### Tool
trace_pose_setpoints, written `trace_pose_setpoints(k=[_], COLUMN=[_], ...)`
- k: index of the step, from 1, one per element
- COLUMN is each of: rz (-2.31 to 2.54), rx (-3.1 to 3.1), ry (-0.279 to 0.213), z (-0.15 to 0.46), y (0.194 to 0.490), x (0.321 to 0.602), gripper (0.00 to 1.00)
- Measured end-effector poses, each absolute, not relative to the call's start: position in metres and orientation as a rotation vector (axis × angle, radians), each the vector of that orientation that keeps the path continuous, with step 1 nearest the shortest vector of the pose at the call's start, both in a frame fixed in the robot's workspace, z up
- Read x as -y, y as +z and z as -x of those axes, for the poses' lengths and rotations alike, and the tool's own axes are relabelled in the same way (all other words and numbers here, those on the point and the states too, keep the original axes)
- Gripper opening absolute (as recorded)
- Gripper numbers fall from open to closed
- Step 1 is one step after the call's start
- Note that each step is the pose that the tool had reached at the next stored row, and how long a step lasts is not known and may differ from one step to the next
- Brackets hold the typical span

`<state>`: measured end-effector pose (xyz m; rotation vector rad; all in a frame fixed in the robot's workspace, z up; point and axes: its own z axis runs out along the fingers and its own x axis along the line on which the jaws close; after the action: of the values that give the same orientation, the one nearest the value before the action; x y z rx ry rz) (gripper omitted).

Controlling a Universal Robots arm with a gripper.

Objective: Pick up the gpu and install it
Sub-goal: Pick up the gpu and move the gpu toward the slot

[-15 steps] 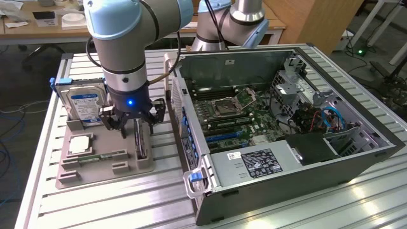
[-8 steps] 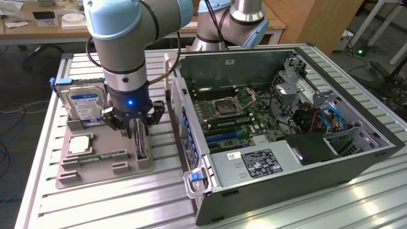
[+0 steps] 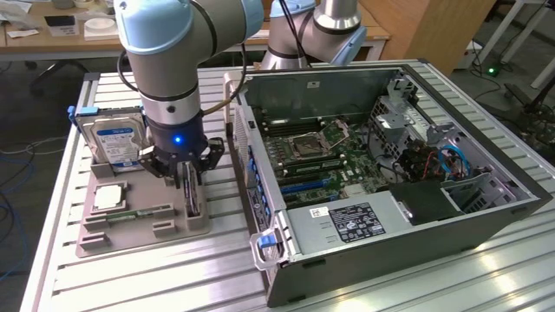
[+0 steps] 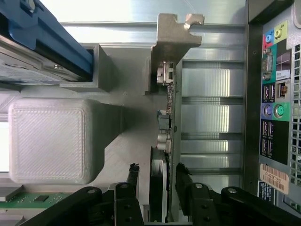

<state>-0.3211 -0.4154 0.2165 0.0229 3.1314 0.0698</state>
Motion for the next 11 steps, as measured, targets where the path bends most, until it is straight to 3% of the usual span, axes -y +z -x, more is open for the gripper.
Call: trace_pose_setpoints(k=[8, 11], rz=[-0.023, -0.023], rx=[-3.131, -3.131], ry=[0.069, 0.069], z=[0.3213, 0.3213], y=[0.2135, 0.2135], x=[0.4152, 0.4152], gripper=[0.44, 0.37])
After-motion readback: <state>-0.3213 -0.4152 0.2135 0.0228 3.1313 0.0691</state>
